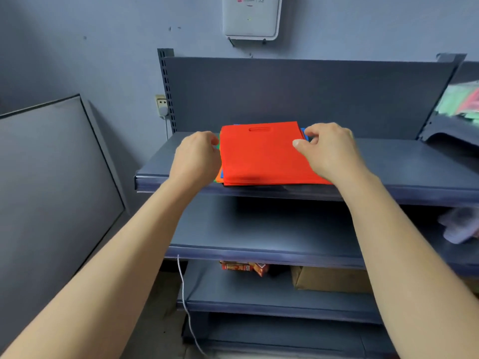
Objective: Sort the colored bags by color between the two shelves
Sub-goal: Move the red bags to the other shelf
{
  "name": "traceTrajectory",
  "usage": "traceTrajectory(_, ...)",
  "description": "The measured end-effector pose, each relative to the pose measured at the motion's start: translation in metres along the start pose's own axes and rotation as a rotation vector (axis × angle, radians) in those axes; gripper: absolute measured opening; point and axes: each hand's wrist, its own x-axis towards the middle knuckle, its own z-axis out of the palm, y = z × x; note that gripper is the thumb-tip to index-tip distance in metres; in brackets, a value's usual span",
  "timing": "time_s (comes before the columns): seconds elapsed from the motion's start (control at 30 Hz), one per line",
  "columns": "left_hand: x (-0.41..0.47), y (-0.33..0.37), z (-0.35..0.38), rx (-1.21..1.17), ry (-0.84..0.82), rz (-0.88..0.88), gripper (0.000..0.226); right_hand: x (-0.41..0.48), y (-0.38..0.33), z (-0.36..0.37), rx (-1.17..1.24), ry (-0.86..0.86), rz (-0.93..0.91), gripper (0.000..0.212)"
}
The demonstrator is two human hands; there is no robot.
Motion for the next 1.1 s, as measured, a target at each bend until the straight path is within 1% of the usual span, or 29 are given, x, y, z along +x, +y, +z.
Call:
traceTrajectory(0.07,0.02,-0.004,0.016,0.019,-0.065,-0.008,0.035,0.02,0.006,0.015,-0.011,-0.014,0.034,0.037)
traceTrajectory(0.1,0.029,-0.005,0.025,0.025,-0.102,-0.016,0.03,0.028,0.011,0.022,-0.024,-0.027,0.053,0.038)
traceTrajectory(0.17,0.044,-0.005,0.041,0.045,-0.176,-0.045,0.013,0.042,0.022,0.033,-0.057,-0.065,0.094,0.04)
traceTrajectory(0.2,0.05,-0.005,0.049,0.062,-0.212,-0.063,0.011,0.048,0.028,0.038,-0.072,-0.09,0.118,0.041)
traceTrajectory(0.27,0.059,-0.003,0.063,0.094,-0.276,-0.095,0.021,0.058,0.04,0.047,-0.1,-0.147,0.16,0.043)
traceTrajectory(0.3,0.063,-0.003,0.07,0.109,-0.297,-0.104,0.022,0.063,0.045,0.052,-0.115,-0.176,0.18,0.046)
traceTrajectory(0.37,0.068,-0.001,0.081,0.13,-0.324,-0.133,0.024,0.071,0.056,0.061,-0.136,-0.235,0.216,0.054)
traceTrajectory(0.5,0.075,0.003,0.096,0.142,-0.363,-0.198,0.037,0.084,0.075,0.077,-0.179,-0.315,0.24,0.072)
traceTrajectory(0.6,0.079,0.006,0.103,0.149,-0.363,-0.222,0.043,0.088,0.084,0.084,-0.157,-0.349,0.275,0.082)
traceTrajectory(0.8,0.085,0.008,0.106,0.112,-0.311,-0.294,0.055,0.099,0.09,0.091,-0.155,-0.376,0.295,0.092)
traceTrajectory(0.9,0.086,0.01,0.108,0.129,-0.3,-0.212,0.045,0.103,0.092,0.093,-0.182,-0.376,0.307,0.093)
traceTrajectory(1.0,0.084,0.015,0.108,0.223,-0.291,-0.061,0.032,0.104,0.091,0.096,-0.188,-0.369,0.312,0.093)
traceTrajectory(1.03,0.082,0.017,0.108,0.237,-0.296,-0.011,0.03,0.104,0.091,0.096,-0.186,-0.365,0.31,0.091)
traceTrajectory(1.1,0.079,0.021,0.107,0.256,-0.321,0.048,0.039,0.103,0.091,0.096,-0.18,-0.357,0.301,0.087)
